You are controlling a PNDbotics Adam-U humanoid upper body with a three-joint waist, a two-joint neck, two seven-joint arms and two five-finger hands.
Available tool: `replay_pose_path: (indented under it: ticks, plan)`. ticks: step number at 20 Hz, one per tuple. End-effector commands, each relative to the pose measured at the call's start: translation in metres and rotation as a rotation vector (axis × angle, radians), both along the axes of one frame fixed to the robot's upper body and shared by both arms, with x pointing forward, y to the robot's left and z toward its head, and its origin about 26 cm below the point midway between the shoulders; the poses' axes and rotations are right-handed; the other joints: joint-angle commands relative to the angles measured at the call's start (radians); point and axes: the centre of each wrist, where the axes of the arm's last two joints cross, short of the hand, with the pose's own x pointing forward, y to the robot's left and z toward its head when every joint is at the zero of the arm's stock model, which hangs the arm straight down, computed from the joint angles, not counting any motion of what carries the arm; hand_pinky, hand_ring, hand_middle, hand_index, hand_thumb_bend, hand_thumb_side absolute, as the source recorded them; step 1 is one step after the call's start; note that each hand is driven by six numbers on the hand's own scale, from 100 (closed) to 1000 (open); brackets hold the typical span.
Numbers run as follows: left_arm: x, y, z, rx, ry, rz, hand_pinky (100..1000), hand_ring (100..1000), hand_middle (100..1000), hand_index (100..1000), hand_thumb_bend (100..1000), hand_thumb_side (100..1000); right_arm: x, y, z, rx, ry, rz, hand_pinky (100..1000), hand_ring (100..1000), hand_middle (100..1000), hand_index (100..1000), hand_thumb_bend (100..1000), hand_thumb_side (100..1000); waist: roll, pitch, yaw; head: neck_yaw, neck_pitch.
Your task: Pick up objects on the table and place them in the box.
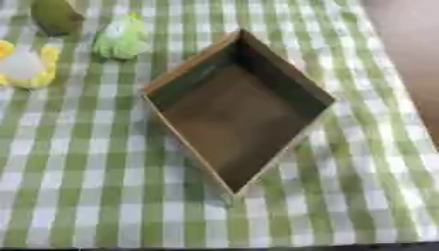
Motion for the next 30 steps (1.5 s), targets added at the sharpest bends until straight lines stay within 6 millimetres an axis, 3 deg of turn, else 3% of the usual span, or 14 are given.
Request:
replay_pose_path:
  ticks: [1,11,15,21,23,26,30]
  plan:
    - [-0.004,0.003,0.012,0.032,-0.026,0.017,839,861,943,968,218,465,-0.007,-0.007,0.012,-0.036,-0.048,-0.039,825,823,717,922,100,470,0.005,-0.015,0.002,-0.007,-0.002]
    - [-0.006,0.006,0.013,0.058,-0.001,0.056,836,857,942,975,185,484,-0.008,-0.010,0.010,-0.042,-0.048,-0.063,827,825,716,925,100,470,0.007,-0.015,0.001,0.005,-0.010]
    - [-0.004,0.004,0.018,0.091,0.025,0.084,844,865,961,998,227,444,-0.007,-0.009,0.010,-0.033,-0.050,-0.059,827,825,716,924,100,470,0.006,-0.016,0.000,0.010,-0.009]
    - [-0.003,0.003,0.036,0.188,0.116,0.199,881,899,981,1000,298,420,-0.007,-0.009,0.010,-0.031,-0.048,-0.057,827,823,716,924,100,471,0.006,-0.019,0.003,0.013,-0.003]
    - [-0.003,0.003,0.046,0.244,0.139,0.257,932,993,1000,996,331,369,-0.007,-0.009,0.010,-0.033,-0.048,-0.056,826,823,716,924,100,470,0.006,-0.021,0.003,0.013,0.000]
    - [0.002,0.007,0.060,0.322,0.162,0.341,946,1000,1000,950,317,325,-0.007,-0.008,0.010,-0.038,-0.044,-0.055,827,825,715,924,100,470,0.007,-0.022,0.003,0.014,0.004]
    - [0.012,0.018,0.072,0.404,0.224,0.417,955,1000,1000,1000,341,393,-0.007,-0.008,0.010,-0.046,-0.042,-0.052,827,823,714,924,100,470,0.008,-0.022,0.002,0.014,0.006]
